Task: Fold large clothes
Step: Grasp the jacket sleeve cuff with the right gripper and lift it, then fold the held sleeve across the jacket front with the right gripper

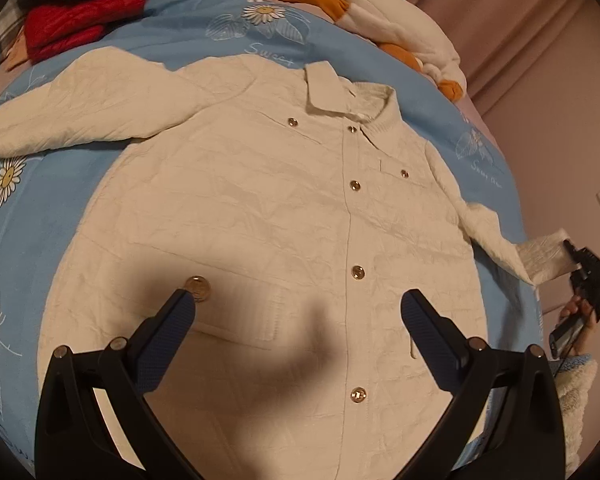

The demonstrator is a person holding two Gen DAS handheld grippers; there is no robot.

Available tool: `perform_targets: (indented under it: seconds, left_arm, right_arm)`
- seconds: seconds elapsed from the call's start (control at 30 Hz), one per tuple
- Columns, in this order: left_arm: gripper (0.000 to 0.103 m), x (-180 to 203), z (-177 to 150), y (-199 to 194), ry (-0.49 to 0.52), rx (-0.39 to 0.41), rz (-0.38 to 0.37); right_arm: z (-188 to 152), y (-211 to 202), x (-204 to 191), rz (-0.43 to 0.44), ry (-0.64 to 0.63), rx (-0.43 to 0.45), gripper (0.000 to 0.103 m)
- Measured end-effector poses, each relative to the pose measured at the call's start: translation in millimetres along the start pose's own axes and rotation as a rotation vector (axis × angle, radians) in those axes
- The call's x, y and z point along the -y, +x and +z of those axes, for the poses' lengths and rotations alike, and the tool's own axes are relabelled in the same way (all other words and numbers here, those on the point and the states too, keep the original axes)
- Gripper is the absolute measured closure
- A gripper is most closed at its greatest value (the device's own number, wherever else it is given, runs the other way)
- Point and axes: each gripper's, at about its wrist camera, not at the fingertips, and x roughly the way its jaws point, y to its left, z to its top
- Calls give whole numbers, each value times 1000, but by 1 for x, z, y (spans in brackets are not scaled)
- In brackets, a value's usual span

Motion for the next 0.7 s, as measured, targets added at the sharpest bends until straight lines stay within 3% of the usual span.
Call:
perform_targets:
  seconds: [0.2,0.37,0.57,0.67,0.7]
  left_arm:
    - [0,-25,1,-27,-37,33,-24]
    - [0,-61,4,-49,-84,72,-11]
    - [0,-100,10,-56,-140,94,33]
    - [0,-112,11,-53,-153,91,51]
    - [0,-114,12,-51,-155,89,55]
  right_arm:
    - [-9,-25,-177,84,-375,-9,96]
    - [-83,-6,-301,139,-672,-78,96]
    - [-212,34,-376,177,-965,-217,96]
    - [-260,54,-385,181,-1043,-302,96]
    - [-276,61,-383,190,-1052,-367,96]
